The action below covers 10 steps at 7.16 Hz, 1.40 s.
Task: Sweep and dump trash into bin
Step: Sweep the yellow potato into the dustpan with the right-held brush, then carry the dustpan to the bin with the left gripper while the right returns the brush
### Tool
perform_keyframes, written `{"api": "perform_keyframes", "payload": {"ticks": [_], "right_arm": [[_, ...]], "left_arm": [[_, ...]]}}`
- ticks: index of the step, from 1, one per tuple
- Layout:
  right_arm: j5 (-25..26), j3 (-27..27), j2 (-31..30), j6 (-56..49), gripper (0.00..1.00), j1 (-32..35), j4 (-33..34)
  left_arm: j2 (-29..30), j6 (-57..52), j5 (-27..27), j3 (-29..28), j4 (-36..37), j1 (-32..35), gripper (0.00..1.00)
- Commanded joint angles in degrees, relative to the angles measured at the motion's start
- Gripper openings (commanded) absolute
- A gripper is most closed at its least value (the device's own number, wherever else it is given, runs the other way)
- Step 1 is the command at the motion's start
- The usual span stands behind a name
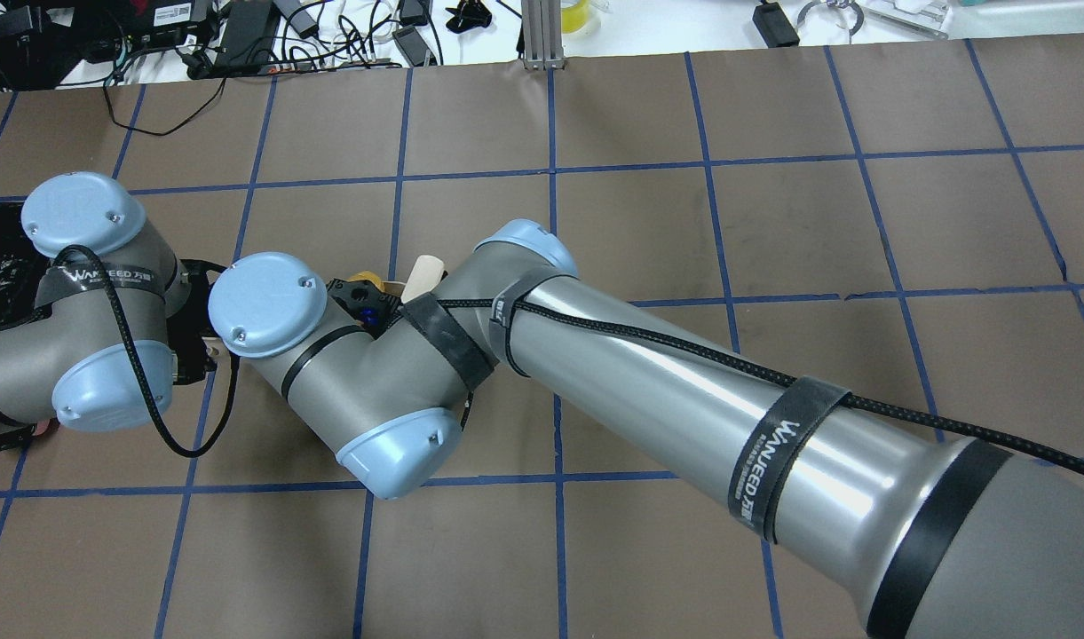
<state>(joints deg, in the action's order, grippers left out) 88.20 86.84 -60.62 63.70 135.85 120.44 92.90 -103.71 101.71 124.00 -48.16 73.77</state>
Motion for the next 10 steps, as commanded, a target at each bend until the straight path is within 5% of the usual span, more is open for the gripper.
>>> {"api": "perform_keyframes", "payload": {"ticks": [1, 4, 5, 8, 10], "right_arm": [[3.02, 0.17, -0.64, -2.86, 0.0, -1.37, -3.1], [3.03, 0.79, -9.31, -21.77, 0.0, -13.98, -16.69], [3.21, 0.79, -11.69, -28.13, 0.0, -19.08, -18.64], [5.58, 0.88, -15.32, -47.65, 0.0, -35.25, -21.83], [5.58, 1.84, -15.32, -56.71, 0.0, -43.53, -21.04]], "left_arm": [[0.0, -2.52, -0.98, -0.16, 0.08, -3.09, 0.0], [0.7, -9.37, -8.18, -2.78, -1.75, -11.42, 0.0], [1.66, -16.01, -8.29, -7.41, -4.46, -15.55, 0.0], [3.68, -22.66, -10.9, -30.6, -29.29, -24.71, 0.0], [6.66, -24.94, -14.42, -33.82, -31.73, -31.9, 0.0]]}}
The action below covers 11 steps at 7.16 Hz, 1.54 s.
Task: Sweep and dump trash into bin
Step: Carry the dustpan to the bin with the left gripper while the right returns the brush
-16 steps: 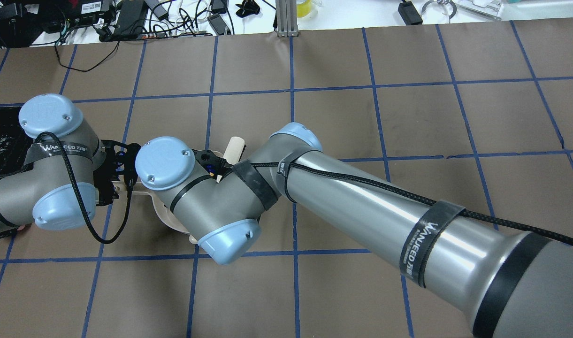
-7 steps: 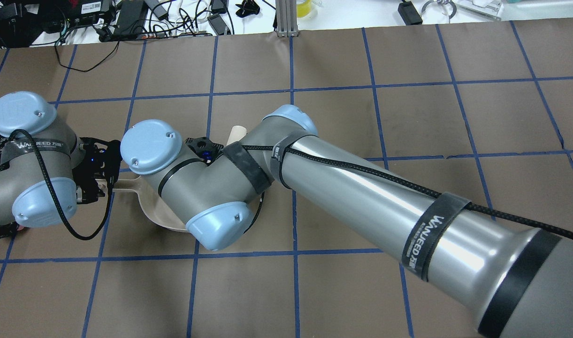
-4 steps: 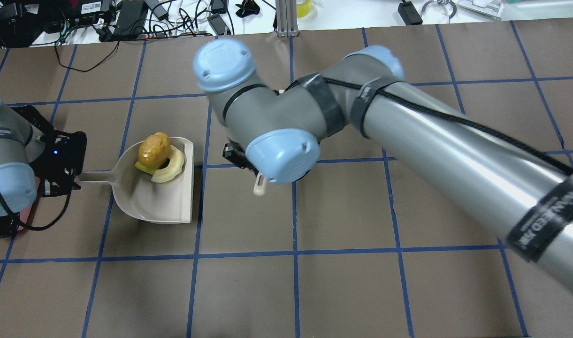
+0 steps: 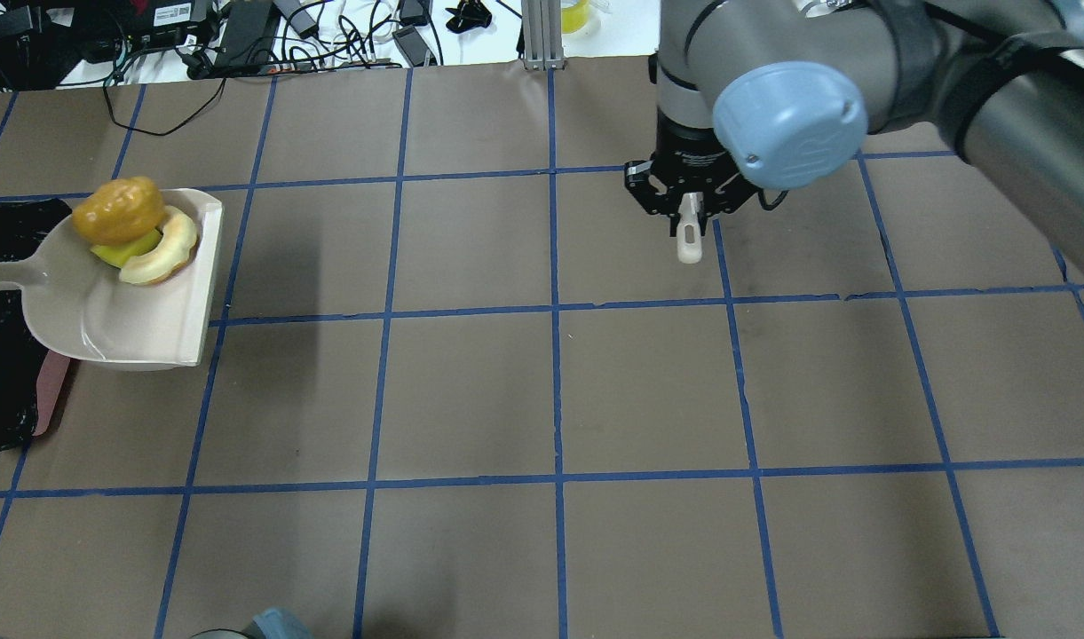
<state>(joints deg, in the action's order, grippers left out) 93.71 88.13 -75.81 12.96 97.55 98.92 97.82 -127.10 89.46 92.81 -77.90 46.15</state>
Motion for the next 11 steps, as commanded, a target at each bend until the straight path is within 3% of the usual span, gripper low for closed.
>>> {"api": "perform_keyframes", "payload": {"ticks": [1, 3, 6, 8, 9, 10, 11], "right_arm": [[-0.02, 0.55, -0.21, -12.55, 0.0, -9.79, 0.66], [-0.81, 2.2, 0.22, -22.85, 0.0, -18.85, 2.57], [-0.12, 11.59, 0.58, -32.53, 0.0, -23.19, 17.3], [-0.72, 14.34, 1.71, -34.41, 0.0, -26.34, 19.72], [-0.38, 14.35, 3.2, -34.5, 0.0, -26.8, 21.21], [-0.02, 14.35, 4.0, -34.06, 0.0, -26.8, 21.92], [-0.11, 14.35, 4.61, -33.62, 0.0, -26.8, 22.1]], "left_arm": [[3.06, -3.83, -2.62, -4.11, -1.82, -7.88, 0.0], [8.41, -11.28, -1.23, -13.31, -1.64, -12.55, 0.0], [20.26, -20.85, -0.51, -26.67, 1.67, -16.43, 0.0], [25.38, -25.11, 2.27, -34.6, 3.88, -16.7, 0.0], [25.4, -25.38, 7.08, -34.02, 10.25, -16.62, 0.0], [24.36, -25.47, 7.82, -31.14, 14.58, -16.09, 0.0], [22.95, -25.74, 13.23, -26.67, 21.15, -13.91, 0.0]]}}
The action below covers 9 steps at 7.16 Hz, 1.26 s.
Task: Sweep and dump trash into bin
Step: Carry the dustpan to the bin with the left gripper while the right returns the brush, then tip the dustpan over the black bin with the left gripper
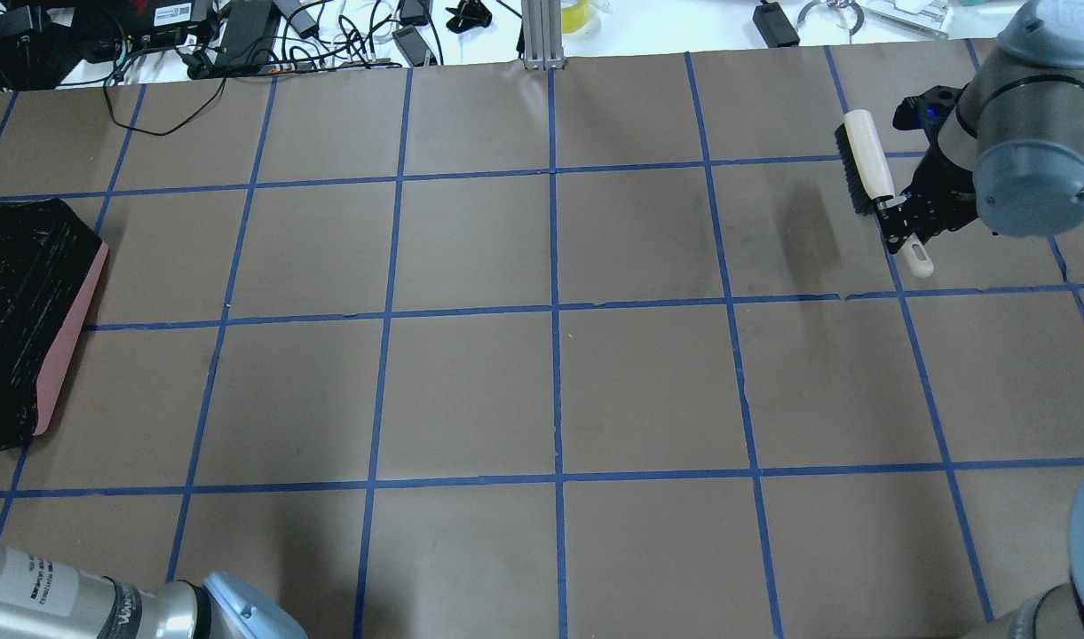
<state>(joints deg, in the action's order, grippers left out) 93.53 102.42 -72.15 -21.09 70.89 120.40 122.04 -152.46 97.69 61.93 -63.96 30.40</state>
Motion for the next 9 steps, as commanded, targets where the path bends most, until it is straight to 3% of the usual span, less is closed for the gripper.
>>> {"api": "perform_keyframes", "payload": {"ticks": [1, 2, 4, 5, 7, 9], "right_arm": [[0.07, 0.06, 1.3, 0.43, 0.0, -0.14, 0.71], [0.16, 0.15, 1.39, 0.43, 0.0, -0.23, 0.63], [0.16, 0.5, 1.39, 0.43, 0.0, -0.14, 0.19], [0.25, 0.94, 1.39, 0.52, 0.0, -0.23, 0.28], [0.25, 1.2, 1.74, 0.61, 0.0, -0.23, 0.28], [0.25, 1.3, 1.83, 0.52, 0.0, -0.23, 0.37]], "left_arm": [[-2.76, -0.12, 6.79, 6.34, 11.62, 4.55, 0.0], [-4.08, -0.38, 9.59, 6.62, 12.89, 6.5, 0.0], [-6.19, -4.32, 10.33, 9.07, 22.77, 8.53, 0.0], [-7.42, -4.34, 10.5, 13.0, 26.4, 8.97, 0.0], [-10.14, -4.6, 10.5, 21.36, 40.36, 9.5, 0.0], [-13.57, -4.95, 10.59, 27.43, 47.33, 10.03, 0.0]]}}
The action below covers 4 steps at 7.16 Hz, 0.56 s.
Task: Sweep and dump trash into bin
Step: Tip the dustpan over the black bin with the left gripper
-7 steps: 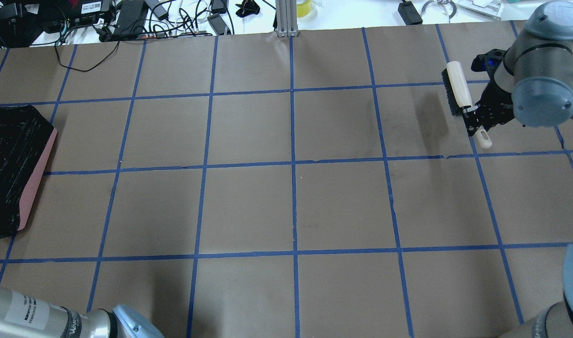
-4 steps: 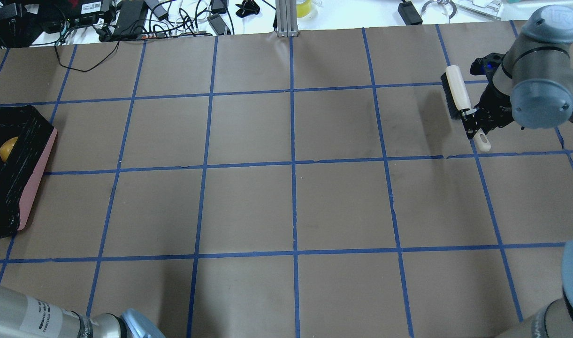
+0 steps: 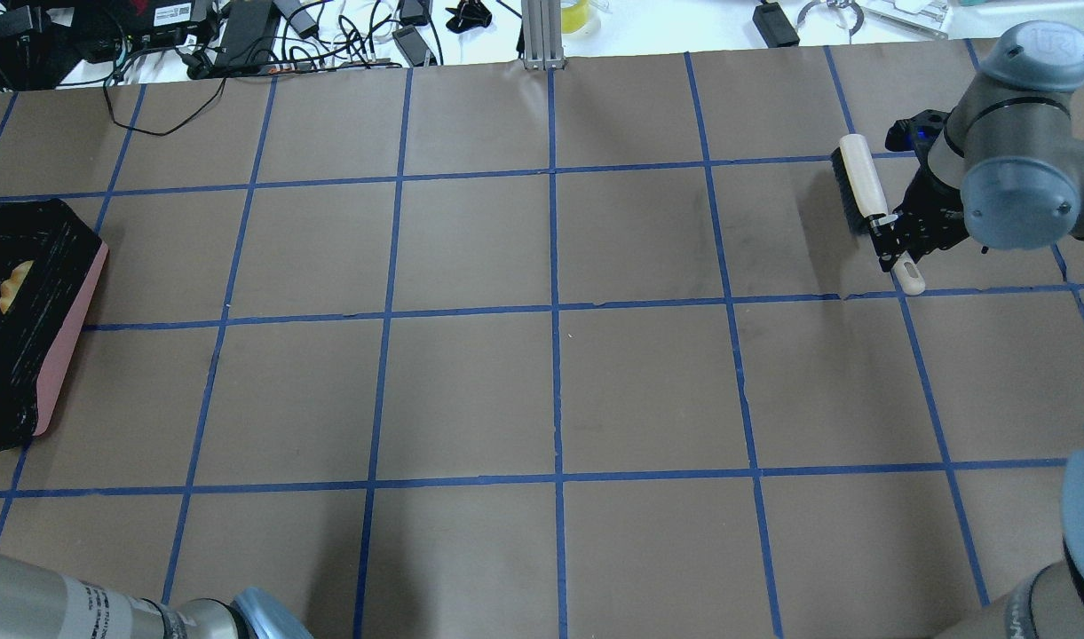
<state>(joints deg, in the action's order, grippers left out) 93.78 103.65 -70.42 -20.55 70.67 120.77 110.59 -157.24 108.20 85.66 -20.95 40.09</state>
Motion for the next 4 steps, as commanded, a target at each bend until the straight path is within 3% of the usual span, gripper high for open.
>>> {"api": "perform_keyframes", "payload": {"ticks": [1, 4], "right_arm": [[0.0, 0.07, 0.11, -0.11, 0.0, -0.09, 0.08], [0.0, 0.07, 1.07, -0.02, 0.0, 0.0, 0.17]], "left_arm": [[-2.92, -0.61, 1.56, 6.08, 9.29, 0.87, 0.0], [-6.43, -2.45, 4.12, 9.96, 17.92, 4.37, 0.0]]}}
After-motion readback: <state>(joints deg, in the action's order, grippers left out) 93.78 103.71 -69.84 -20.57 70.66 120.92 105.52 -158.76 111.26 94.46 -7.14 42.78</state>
